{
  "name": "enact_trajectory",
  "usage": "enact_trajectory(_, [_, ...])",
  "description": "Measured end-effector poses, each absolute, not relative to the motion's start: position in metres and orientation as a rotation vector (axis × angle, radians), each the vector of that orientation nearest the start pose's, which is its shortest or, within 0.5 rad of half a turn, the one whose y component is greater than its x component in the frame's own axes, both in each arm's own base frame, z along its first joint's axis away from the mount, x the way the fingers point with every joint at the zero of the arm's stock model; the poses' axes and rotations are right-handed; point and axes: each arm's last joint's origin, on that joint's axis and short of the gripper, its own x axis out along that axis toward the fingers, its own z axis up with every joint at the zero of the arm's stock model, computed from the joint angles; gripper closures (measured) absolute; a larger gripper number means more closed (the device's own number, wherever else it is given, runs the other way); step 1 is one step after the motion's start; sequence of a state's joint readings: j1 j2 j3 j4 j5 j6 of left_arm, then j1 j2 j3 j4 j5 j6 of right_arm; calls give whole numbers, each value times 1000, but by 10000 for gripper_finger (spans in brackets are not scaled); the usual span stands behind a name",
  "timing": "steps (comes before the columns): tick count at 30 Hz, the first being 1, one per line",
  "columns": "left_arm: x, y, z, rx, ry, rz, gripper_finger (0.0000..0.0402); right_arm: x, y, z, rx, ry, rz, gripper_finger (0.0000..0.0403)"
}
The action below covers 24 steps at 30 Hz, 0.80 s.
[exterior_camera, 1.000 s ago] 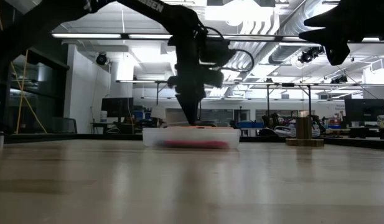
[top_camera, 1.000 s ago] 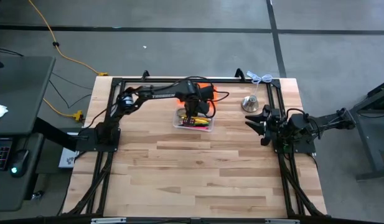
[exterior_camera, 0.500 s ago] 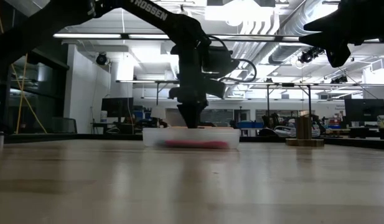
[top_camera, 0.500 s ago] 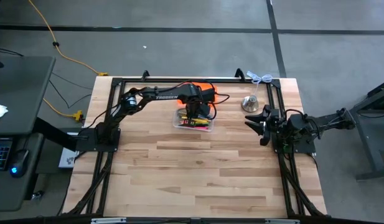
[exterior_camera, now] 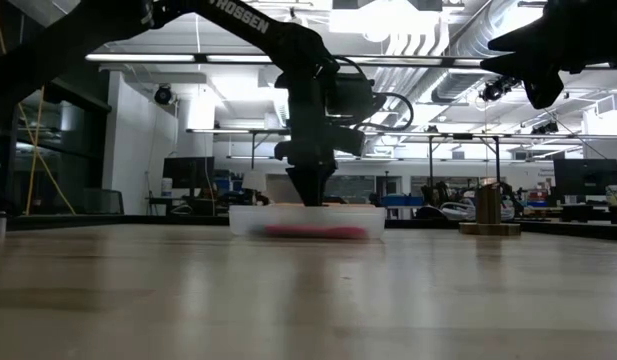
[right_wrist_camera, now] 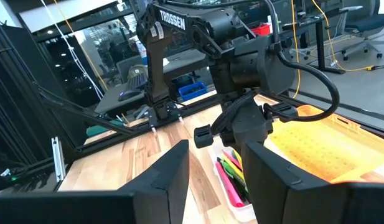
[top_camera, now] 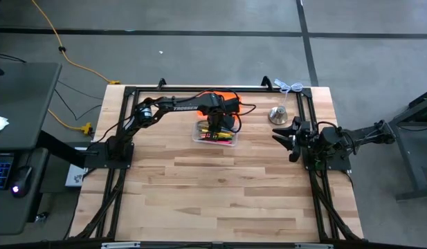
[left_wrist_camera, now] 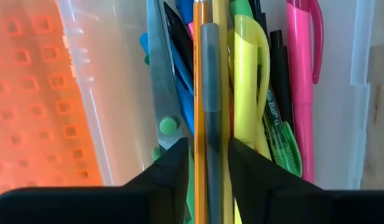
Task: Pick & place school supplies into a supply box
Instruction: Put the gray pen into the transparent supply box, then return to Home Position
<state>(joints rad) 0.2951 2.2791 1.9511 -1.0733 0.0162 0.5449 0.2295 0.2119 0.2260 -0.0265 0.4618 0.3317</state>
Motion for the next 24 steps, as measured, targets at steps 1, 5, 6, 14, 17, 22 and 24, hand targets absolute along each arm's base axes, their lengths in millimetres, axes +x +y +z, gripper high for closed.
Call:
enact_trajectory(1, [440,133,187,234,1400,-151,261,100,10,221,326,-27,-232,279])
enact_trajectory(5, [439,133,187,216,1401,-134,245,100,10,221,325,-23,-233,279])
enact_trajectory(6, [439,134,189,204,1406,-127,242,100,10,221,323,-19,-233,279])
enact_trajectory(14, [433,143,231,83,1411,-70,233,100,11,216,311,31,-212,279])
enact_trajectory(17, [428,153,250,3,1382,-49,237,100,12,216,313,39,-172,279])
enact_trajectory(22, [414,172,274,-162,1341,-87,240,100,14,216,321,52,-99,279])
enact_trajectory(24, [407,179,282,-227,1329,-105,240,100,14,216,355,53,-89,279])
